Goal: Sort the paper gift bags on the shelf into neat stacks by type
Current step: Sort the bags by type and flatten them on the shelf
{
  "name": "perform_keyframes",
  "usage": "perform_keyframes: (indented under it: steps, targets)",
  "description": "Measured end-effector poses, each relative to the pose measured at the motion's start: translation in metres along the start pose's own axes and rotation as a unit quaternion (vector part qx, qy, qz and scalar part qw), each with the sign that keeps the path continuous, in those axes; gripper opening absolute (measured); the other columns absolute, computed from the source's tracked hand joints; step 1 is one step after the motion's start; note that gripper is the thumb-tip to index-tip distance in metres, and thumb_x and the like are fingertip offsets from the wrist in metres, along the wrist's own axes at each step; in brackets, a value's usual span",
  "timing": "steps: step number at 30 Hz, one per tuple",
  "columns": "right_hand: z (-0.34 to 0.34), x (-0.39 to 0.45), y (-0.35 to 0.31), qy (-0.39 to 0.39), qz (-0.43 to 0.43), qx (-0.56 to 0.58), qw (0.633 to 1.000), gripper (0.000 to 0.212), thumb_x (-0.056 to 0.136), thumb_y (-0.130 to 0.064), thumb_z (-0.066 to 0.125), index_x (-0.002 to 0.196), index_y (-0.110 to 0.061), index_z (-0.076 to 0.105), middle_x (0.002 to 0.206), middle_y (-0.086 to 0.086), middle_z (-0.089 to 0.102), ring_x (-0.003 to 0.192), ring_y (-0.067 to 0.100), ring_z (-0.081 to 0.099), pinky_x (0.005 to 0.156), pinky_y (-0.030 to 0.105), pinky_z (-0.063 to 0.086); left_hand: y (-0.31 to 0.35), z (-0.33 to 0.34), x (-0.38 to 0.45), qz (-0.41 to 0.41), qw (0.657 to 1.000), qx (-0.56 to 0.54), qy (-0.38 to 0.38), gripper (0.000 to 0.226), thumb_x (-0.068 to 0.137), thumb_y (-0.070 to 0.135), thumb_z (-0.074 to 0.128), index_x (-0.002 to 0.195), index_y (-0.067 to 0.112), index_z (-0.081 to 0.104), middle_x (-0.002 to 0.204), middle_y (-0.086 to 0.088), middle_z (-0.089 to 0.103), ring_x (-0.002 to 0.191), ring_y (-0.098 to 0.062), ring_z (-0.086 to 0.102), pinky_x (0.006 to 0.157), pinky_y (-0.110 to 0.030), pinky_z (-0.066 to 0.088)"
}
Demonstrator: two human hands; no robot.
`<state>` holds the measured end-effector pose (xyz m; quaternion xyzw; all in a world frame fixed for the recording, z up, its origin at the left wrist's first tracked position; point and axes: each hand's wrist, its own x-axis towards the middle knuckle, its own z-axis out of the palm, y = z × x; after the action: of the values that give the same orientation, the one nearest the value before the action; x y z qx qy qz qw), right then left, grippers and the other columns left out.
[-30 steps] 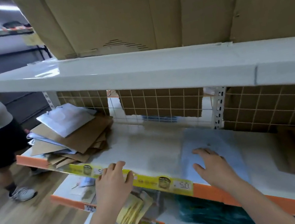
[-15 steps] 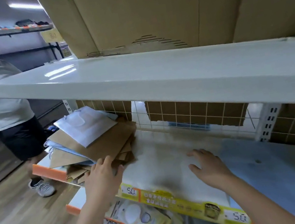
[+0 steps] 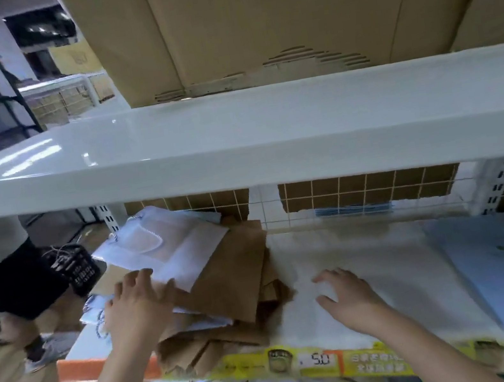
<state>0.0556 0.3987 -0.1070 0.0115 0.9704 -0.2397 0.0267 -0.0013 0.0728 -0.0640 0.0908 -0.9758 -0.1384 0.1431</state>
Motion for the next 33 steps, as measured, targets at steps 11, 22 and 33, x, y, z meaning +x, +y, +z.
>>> perform_keyframes:
  steps: [11,22,33]
  targets:
    - [0.042,0.017,-0.089,0.024,0.105,0.119,0.987,0.031,0.093,-0.033,0.053,0.121,-0.022,0.061,0.117,-0.004,0.065,0.107,0.014,0.060,0.090,0.027,0.046,-0.053,0.004,0.118,-0.001,0.990,0.113,-0.081,0.112,0.057,0.093,0.045,0.135,0.013,0.041,0.139,-0.016,0.041,0.130,-0.034,0.034,0.102,-0.047,0.029]
    - [0.069,0.044,-0.132,0.071,0.251,0.347,0.901,0.050,0.077,-0.036,0.076,0.117,-0.016,0.053,0.111,-0.001,0.062,0.101,0.019,0.062,0.083,0.029,0.050,-0.048,0.004,0.124,0.022,0.998,0.056,0.036,0.106,0.047,0.081,0.069,0.104,-0.007,0.051,0.106,-0.028,0.056,0.103,-0.039,0.053,0.084,-0.046,0.036]
    - [0.042,0.013,-0.105,0.130,0.245,0.424,0.862,0.023,0.090,-0.011,0.059,0.112,-0.017,0.054,0.116,0.001,0.062,0.092,0.014,0.060,0.076,0.029,0.050,-0.038,-0.014,0.108,-0.137,0.956,-0.261,0.005,0.037,0.078,0.007,0.058,0.112,0.002,0.047,0.102,-0.028,0.062,0.102,-0.047,0.054,0.086,-0.044,0.040]
